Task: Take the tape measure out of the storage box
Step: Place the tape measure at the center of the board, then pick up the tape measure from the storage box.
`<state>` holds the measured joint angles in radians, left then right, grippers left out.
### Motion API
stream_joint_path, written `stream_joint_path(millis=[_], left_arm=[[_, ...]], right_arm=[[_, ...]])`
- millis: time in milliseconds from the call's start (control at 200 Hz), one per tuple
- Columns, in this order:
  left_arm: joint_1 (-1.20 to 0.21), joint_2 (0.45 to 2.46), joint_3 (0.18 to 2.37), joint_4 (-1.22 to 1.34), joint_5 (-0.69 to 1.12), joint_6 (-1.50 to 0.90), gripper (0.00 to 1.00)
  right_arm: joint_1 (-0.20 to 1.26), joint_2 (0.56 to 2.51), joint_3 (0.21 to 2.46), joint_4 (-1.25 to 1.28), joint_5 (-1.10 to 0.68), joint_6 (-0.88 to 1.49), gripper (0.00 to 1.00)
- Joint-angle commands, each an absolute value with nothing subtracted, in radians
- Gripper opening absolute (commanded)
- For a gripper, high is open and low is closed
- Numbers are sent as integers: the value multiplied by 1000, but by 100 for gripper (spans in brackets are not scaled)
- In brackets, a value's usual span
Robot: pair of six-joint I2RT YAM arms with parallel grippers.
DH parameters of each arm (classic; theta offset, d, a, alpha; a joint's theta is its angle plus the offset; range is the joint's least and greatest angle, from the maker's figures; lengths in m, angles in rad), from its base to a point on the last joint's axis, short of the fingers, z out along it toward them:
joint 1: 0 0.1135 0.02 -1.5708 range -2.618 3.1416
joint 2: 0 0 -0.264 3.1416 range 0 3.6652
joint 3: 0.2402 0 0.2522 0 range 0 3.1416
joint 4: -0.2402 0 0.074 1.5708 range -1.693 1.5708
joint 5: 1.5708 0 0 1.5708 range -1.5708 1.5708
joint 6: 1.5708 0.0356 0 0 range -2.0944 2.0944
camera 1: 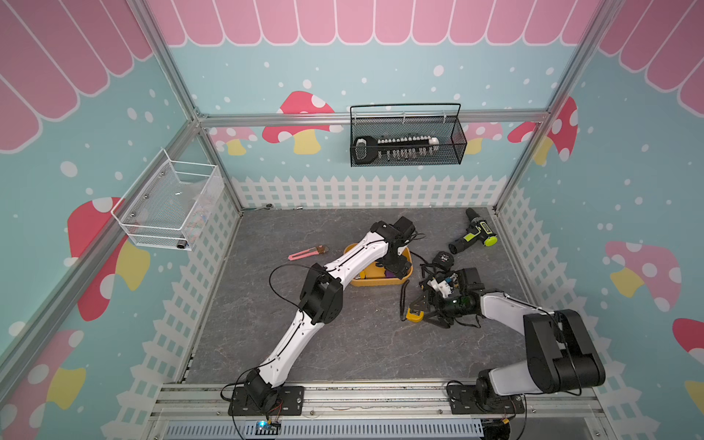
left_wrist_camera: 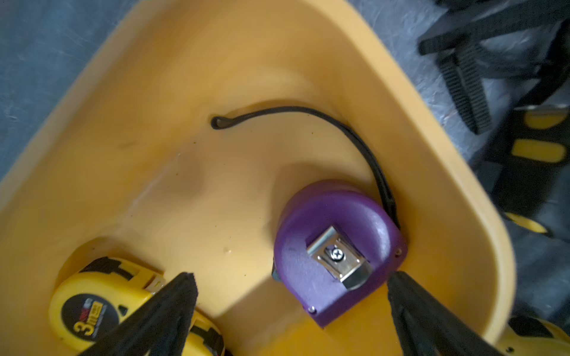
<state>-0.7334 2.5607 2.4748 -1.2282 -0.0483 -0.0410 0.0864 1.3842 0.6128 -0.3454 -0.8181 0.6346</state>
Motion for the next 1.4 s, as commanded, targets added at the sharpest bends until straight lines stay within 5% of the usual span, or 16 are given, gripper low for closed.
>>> stream_joint_path(millis=[0,716,961,1396], left_arm=[[-743,2594,2509,-1241,-4,-28,99],[-609,2535,2373,-1232,-96,-172,90],[-628,2481,2360,-1221,-75,-121,98],[-639,2482,2186,-1221,-72,-125,98]], right_arm=[[32,1265,701,-544,-709,518,99],[-23,1313,803,-550,-716,458,98],[-22,1326,793,-515,-722,460,99],[-20,1369,805,-481,-769,442,99]])
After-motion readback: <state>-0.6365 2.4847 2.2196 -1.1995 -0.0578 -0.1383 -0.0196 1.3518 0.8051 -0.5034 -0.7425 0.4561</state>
